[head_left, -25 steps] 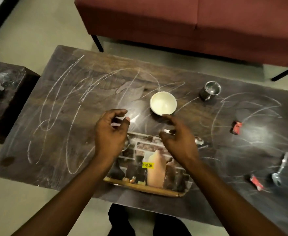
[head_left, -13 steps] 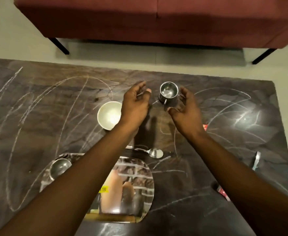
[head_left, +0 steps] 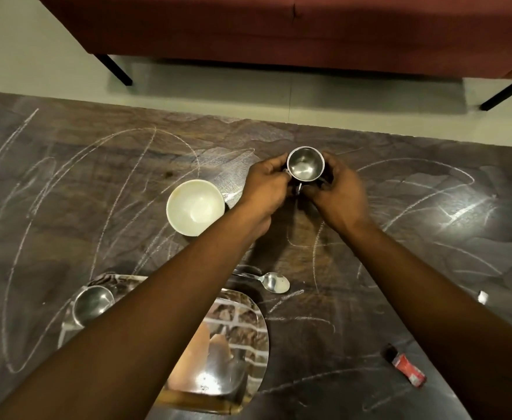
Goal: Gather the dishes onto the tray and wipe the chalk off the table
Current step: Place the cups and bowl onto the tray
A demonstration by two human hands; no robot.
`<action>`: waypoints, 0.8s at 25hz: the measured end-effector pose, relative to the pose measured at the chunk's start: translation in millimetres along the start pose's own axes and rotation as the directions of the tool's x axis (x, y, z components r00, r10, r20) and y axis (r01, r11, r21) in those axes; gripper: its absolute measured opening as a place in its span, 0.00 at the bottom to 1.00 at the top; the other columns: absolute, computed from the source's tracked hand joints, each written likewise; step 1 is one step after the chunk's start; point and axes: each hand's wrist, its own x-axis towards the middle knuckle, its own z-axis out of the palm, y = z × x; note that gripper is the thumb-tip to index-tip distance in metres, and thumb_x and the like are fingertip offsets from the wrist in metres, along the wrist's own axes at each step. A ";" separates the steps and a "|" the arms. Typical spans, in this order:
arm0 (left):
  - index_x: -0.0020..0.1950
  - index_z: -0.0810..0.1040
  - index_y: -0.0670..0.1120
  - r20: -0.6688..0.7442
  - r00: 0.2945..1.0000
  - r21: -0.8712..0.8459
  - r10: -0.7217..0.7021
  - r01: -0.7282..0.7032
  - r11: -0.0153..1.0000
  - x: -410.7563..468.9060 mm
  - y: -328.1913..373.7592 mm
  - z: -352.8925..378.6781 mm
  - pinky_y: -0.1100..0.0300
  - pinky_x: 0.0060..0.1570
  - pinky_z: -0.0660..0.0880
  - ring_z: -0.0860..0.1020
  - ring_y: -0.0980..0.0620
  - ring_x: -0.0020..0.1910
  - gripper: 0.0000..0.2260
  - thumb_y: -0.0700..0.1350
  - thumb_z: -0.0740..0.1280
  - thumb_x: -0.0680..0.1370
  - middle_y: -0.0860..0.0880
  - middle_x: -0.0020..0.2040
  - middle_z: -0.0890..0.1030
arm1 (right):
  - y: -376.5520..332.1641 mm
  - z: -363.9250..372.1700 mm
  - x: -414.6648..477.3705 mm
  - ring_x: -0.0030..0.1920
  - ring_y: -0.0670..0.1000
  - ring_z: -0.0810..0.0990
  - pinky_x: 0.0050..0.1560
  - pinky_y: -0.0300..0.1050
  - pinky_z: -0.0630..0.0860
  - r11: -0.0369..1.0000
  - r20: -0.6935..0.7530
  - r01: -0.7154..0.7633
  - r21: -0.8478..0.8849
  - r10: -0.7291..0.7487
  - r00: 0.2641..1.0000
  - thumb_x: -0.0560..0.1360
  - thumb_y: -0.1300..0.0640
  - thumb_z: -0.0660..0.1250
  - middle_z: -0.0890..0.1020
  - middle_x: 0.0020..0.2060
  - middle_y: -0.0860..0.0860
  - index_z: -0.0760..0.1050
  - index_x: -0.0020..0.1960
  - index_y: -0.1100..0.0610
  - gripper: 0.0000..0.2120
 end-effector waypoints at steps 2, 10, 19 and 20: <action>0.67 0.86 0.46 0.001 0.999 -0.024 0.032 -0.032 0.999 -19.2 4.6 -13.6 0.57 0.55 0.80 0.85 0.50 0.52 0.17 0.31 0.64 0.85 0.50 0.54 0.90 | -11.7 -2.1 -11.8 0.63 0.45 0.83 0.65 0.37 0.79 0.999 0.018 0.042 -0.032 -0.042 0.999 0.72 0.63 0.81 0.85 0.64 0.48 0.76 0.74 0.55 0.32; 0.49 0.88 0.63 -0.056 0.998 -0.120 0.032 -0.038 0.992 -160.7 -13.3 -112.5 0.72 0.45 0.81 0.87 0.68 0.49 0.27 0.31 0.62 0.83 0.64 0.47 0.90 | -62.5 67.6 -132.8 0.63 0.33 0.80 0.62 0.29 0.75 0.986 0.057 0.168 -0.006 -0.167 0.984 0.74 0.55 0.81 0.81 0.66 0.37 0.75 0.75 0.48 0.32; 0.67 0.84 0.53 -0.168 0.986 -0.192 -0.013 -0.020 0.981 -231.1 -122.7 -211.7 0.61 0.62 0.82 0.86 0.53 0.63 0.24 0.29 0.61 0.84 0.54 0.61 0.90 | -63.9 172.6 -225.5 0.62 0.30 0.79 0.62 0.29 0.75 0.961 0.195 0.258 -0.098 -0.236 0.952 0.73 0.49 0.81 0.82 0.63 0.33 0.75 0.72 0.42 0.31; 0.61 0.86 0.57 -0.186 0.982 -0.221 -0.037 -0.005 0.975 -232.6 -131.3 -215.5 0.65 0.57 0.82 0.87 0.58 0.60 0.24 0.29 0.61 0.84 0.57 0.56 0.90 | -61.4 179.5 -227.7 0.62 0.29 0.78 0.61 0.27 0.74 0.965 0.200 0.246 -0.090 -0.224 0.954 0.72 0.50 0.82 0.81 0.62 0.33 0.75 0.72 0.42 0.31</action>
